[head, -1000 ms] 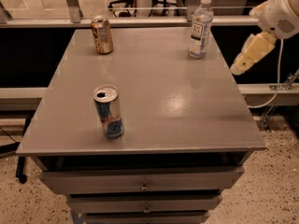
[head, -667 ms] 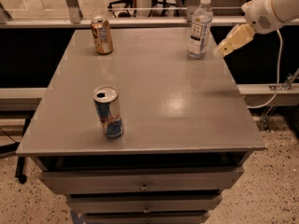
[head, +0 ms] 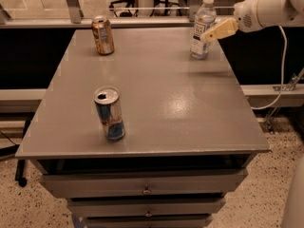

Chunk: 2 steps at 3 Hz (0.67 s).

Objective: Move blue plastic bottle near orange can

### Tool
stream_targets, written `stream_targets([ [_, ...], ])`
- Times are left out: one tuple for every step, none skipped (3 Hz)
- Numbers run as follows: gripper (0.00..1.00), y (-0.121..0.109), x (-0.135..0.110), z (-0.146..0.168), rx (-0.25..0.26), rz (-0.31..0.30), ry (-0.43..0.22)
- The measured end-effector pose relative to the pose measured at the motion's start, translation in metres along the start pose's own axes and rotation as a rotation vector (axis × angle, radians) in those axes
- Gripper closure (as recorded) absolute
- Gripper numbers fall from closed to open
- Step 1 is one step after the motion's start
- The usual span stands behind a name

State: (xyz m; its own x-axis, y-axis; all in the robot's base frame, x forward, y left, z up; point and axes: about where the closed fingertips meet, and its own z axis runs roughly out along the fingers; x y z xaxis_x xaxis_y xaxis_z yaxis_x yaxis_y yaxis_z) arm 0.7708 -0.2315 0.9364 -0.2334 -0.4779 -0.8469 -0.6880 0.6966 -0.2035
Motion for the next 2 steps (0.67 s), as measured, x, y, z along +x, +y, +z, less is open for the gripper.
stream_targets([
  [0.00, -0.010, -0.008, 0.027, -0.016, 0.096, -0.094],
  [0.18, -0.009, -0.018, 0.045, -0.049, 0.145, -0.156],
])
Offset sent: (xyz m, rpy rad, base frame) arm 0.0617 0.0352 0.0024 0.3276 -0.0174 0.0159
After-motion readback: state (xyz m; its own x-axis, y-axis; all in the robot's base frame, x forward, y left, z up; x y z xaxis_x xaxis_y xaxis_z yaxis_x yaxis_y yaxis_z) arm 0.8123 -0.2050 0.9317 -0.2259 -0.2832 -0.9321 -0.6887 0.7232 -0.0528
